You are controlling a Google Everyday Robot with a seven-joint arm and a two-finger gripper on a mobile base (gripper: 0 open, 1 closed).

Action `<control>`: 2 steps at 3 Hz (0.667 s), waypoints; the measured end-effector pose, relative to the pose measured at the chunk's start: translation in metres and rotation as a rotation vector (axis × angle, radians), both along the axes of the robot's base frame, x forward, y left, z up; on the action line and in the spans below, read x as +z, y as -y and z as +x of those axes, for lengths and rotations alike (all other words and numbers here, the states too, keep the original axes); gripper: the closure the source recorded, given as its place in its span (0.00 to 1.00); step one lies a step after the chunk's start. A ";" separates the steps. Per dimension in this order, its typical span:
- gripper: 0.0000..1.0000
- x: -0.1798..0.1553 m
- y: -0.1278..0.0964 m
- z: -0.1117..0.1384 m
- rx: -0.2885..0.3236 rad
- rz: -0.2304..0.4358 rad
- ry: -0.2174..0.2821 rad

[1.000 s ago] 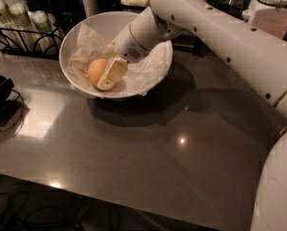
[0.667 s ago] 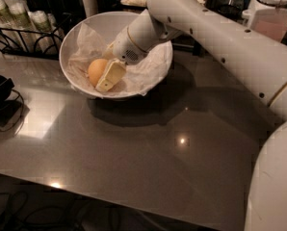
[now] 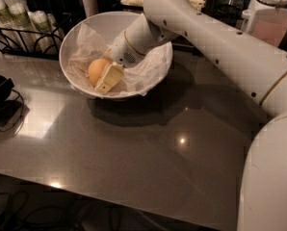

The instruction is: Pick orange from white bowl

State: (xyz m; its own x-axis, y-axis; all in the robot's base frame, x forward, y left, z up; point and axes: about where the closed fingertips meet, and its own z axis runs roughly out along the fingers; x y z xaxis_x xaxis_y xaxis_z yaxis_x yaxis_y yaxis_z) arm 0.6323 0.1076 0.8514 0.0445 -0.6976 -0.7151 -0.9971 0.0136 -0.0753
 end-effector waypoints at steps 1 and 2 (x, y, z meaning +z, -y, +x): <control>0.44 0.000 0.000 0.000 0.000 0.000 0.000; 0.68 0.000 0.000 0.000 0.000 0.000 0.000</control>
Offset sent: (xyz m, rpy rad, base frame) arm 0.0000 0.0000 0.0000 0.0000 0.0000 0.0000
